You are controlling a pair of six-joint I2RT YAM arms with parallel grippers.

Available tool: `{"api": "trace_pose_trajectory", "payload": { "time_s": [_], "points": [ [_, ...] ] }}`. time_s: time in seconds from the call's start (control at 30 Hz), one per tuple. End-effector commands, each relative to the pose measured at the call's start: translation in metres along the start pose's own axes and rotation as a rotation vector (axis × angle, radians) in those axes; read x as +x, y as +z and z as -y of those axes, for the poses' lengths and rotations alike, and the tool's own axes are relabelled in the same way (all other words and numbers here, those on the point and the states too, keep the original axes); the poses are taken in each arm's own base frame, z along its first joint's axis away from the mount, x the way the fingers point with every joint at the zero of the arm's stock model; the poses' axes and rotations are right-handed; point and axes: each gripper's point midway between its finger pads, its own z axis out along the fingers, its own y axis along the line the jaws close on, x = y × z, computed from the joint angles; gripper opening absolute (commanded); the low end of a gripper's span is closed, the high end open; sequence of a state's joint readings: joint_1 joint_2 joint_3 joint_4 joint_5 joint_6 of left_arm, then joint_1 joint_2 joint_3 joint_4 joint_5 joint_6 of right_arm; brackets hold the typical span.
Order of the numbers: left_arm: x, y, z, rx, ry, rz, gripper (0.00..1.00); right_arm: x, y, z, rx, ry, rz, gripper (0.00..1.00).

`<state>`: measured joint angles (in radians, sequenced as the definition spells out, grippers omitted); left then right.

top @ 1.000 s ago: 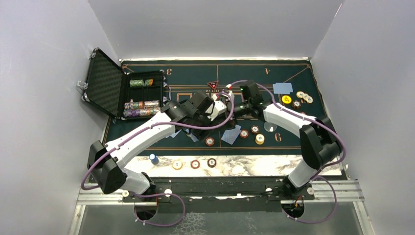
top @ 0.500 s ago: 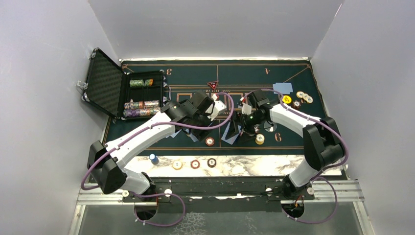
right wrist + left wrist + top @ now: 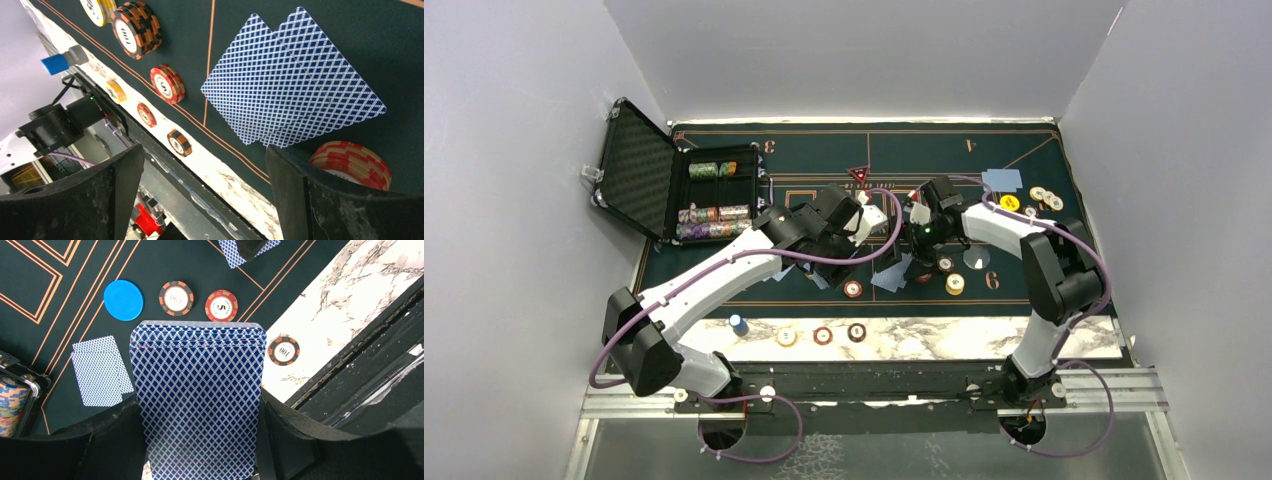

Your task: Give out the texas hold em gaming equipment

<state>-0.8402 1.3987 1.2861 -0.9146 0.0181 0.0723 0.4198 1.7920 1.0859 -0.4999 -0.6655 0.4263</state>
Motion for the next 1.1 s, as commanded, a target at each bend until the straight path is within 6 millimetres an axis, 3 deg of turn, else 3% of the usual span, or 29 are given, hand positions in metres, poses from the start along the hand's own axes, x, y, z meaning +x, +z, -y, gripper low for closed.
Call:
{"api": "trace_pose_trajectory", "payload": {
  "time_s": [0.0,0.1,0.23,0.33,0.47,0.87,1.07],
  "points": [
    [-0.017,-0.011,0.003,0.013,0.017,0.069,0.0,-0.01,-0.028,-0.018,0.003,-0.039,0.037,0.94],
    [-0.017,-0.012,0.005,0.024,0.019,0.073,0.0,-0.009,-0.06,-0.035,-0.059,-0.109,0.078,0.94],
    [-0.017,-0.013,0.005,0.026,0.029,0.075,0.0,-0.005,-0.085,-0.105,-0.395,-0.211,0.052,0.94],
    [-0.017,-0.015,0.006,0.028,0.032,0.079,0.0,-0.008,-0.089,-0.136,-0.529,-0.222,0.033,0.94],
    [-0.018,-0.015,0.007,0.034,0.033,0.079,0.0,0.001,-0.077,-0.163,-0.614,-0.238,-0.028,0.94],
    [-0.022,-0.016,0.007,0.037,0.04,0.088,0.0,0.022,-0.03,-0.174,-0.6,-0.232,-0.137,0.83],
    [-0.024,-0.017,0.007,0.033,0.039,0.092,0.0,0.018,-0.015,-0.159,-0.508,-0.231,-0.137,0.71]
  ]
}}
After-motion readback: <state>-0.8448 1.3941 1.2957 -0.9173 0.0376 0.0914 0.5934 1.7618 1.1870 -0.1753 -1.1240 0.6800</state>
